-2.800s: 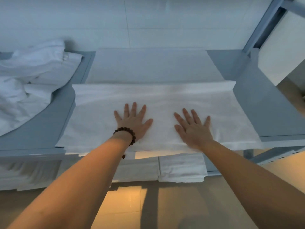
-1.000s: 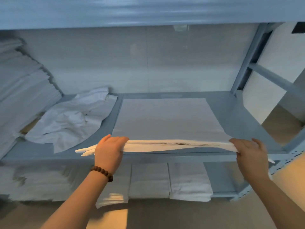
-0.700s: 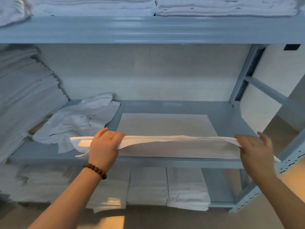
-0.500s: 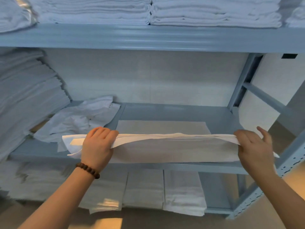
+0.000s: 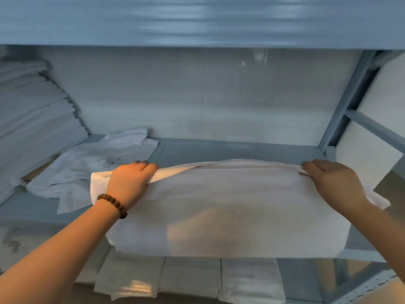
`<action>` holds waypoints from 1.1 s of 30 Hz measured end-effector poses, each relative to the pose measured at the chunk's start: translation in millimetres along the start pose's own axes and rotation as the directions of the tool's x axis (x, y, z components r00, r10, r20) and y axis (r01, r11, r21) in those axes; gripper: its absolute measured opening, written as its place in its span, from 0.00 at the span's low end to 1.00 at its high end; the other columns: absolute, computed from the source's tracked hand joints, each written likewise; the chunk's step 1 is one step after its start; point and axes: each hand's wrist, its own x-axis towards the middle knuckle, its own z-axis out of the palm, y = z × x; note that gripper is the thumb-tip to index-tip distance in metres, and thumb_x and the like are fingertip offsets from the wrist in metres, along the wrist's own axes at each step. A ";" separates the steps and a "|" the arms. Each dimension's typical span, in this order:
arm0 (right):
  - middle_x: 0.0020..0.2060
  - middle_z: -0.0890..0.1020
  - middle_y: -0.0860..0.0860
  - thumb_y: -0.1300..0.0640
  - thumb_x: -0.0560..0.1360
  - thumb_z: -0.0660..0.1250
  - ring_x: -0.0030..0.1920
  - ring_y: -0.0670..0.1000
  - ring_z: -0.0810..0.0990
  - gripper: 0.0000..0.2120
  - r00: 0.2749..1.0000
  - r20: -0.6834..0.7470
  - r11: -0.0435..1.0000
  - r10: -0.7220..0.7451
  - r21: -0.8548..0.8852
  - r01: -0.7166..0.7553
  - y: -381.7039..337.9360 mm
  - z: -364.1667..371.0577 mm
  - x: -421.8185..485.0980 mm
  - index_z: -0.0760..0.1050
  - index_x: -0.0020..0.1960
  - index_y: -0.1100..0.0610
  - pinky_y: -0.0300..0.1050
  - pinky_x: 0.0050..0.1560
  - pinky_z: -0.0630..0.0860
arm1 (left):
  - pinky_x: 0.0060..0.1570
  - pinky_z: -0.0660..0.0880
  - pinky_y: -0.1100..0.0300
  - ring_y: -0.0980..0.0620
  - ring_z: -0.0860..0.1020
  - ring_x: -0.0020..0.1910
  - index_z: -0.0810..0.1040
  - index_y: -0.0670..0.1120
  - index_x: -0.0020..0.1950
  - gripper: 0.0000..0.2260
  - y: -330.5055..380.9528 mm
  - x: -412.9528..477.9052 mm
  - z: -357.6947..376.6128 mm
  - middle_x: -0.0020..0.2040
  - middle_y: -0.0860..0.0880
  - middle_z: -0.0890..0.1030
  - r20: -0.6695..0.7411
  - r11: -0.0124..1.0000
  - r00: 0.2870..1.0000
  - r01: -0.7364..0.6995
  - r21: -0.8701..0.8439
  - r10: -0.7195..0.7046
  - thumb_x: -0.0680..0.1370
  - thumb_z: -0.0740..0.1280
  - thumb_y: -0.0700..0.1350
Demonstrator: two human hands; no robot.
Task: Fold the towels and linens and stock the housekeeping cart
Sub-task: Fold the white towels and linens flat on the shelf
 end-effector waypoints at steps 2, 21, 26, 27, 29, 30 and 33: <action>0.27 0.73 0.58 0.69 0.63 0.77 0.23 0.57 0.72 0.11 0.998 0.040 0.998 -0.056 -0.005 0.056 7.1 40.1 21.8 0.78 0.41 0.63 0.44 0.25 0.67 | 0.24 0.71 0.55 0.41 0.77 0.28 0.80 0.40 0.45 0.08 -14.7 18.3 42.2 0.32 0.40 0.77 0.061 1.000 0.998 0.010 -0.012 -0.009 0.67 0.70 0.35; 0.56 0.77 0.52 0.51 0.78 0.59 0.63 0.55 0.71 0.14 0.818 0.475 0.941 0.325 -0.245 -0.232 -28.6 363.0 32.0 0.73 0.62 0.52 0.64 0.71 0.49 | 0.52 0.67 0.51 0.44 0.75 0.55 0.70 0.50 0.56 0.13 -43.9 61.6 364.3 0.54 0.47 0.77 0.411 0.934 0.843 0.351 0.068 -0.347 0.80 0.57 0.58; 0.66 0.72 0.60 0.53 0.75 0.67 0.70 0.59 0.66 0.21 0.867 0.401 0.954 0.297 -0.078 -0.291 -67.2 350.4 43.1 0.73 0.67 0.57 0.70 0.70 0.45 | 0.64 0.62 0.48 0.43 0.66 0.66 0.65 0.51 0.71 0.20 15.9 77.0 341.5 0.68 0.46 0.68 0.332 0.925 0.870 0.380 0.017 -0.364 0.81 0.55 0.56; 0.65 0.73 0.60 0.53 0.75 0.68 0.69 0.60 0.68 0.20 0.886 0.386 0.962 0.258 -0.014 -0.274 -85.4 346.9 46.6 0.75 0.65 0.57 0.70 0.70 0.49 | 0.66 0.60 0.48 0.44 0.64 0.69 0.63 0.53 0.72 0.21 35.6 78.4 338.0 0.71 0.46 0.66 0.360 0.933 0.875 0.357 -0.030 -0.324 0.81 0.54 0.57; 0.64 0.76 0.58 0.54 0.75 0.69 0.68 0.58 0.71 0.17 0.918 0.363 0.960 0.158 0.161 -0.229 -124.5 341.4 53.1 0.77 0.62 0.56 0.68 0.69 0.57 | 0.70 0.54 0.44 0.44 0.57 0.74 0.58 0.56 0.76 0.24 78.7 78.9 336.0 0.76 0.46 0.59 0.468 0.928 0.850 0.343 -0.142 -0.243 0.81 0.50 0.60; 0.66 0.75 0.56 0.54 0.76 0.66 0.69 0.56 0.70 0.17 0.915 0.391 0.940 0.101 0.265 -0.217 -142.4 340.4 55.7 0.75 0.64 0.55 0.64 0.70 0.57 | 0.72 0.49 0.41 0.44 0.52 0.77 0.54 0.58 0.77 0.25 97.6 78.1 338.2 0.79 0.47 0.54 0.540 0.914 0.815 0.360 -0.185 -0.212 0.81 0.48 0.61; 0.75 0.61 0.47 0.52 0.81 0.54 0.76 0.46 0.56 0.23 0.836 0.549 0.903 -0.010 0.365 -0.228 -168.4 347.2 55.4 0.60 0.75 0.51 0.50 0.75 0.46 | 0.68 0.36 0.32 0.45 0.40 0.78 0.43 0.60 0.78 0.25 125.7 74.9 352.7 0.80 0.52 0.42 0.698 0.890 0.688 0.426 -0.162 -0.202 0.80 0.39 0.61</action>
